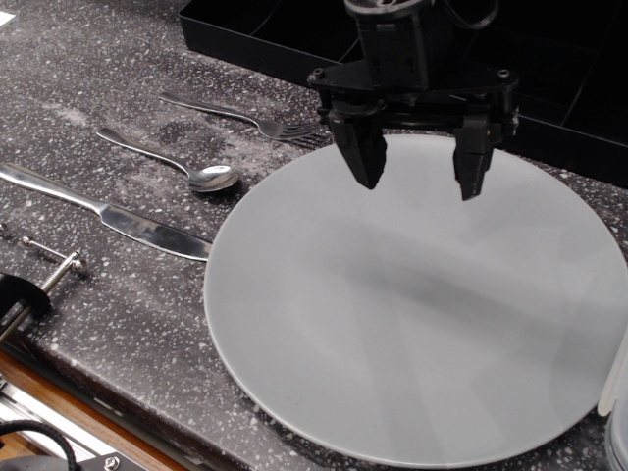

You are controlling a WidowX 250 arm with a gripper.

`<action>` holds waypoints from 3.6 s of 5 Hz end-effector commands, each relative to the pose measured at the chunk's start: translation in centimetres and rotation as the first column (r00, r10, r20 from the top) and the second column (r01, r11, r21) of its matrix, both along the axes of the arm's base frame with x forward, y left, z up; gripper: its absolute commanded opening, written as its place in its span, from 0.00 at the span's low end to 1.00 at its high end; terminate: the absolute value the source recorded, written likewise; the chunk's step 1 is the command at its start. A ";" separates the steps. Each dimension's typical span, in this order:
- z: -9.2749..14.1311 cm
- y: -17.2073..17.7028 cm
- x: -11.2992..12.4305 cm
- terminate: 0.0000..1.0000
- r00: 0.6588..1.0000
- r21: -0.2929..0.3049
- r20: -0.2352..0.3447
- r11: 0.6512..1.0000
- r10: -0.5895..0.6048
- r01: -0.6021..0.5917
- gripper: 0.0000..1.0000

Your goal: Put spoon on plate

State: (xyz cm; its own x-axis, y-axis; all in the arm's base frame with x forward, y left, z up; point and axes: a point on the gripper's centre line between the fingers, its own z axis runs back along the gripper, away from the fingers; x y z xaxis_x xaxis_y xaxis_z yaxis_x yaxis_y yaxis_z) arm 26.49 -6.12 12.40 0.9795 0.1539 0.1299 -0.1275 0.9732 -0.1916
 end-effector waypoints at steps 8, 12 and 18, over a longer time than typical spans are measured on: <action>-2.5 19.0 3.9 0.00 0.336 0.029 0.071 0.334 0.939 -0.942 1.00; -6.3 24.4 3.0 0.00 0.317 0.121 0.114 0.303 0.942 -0.945 1.00; -8.4 24.4 2.0 0.00 0.299 0.136 0.080 0.287 0.951 -0.948 0.00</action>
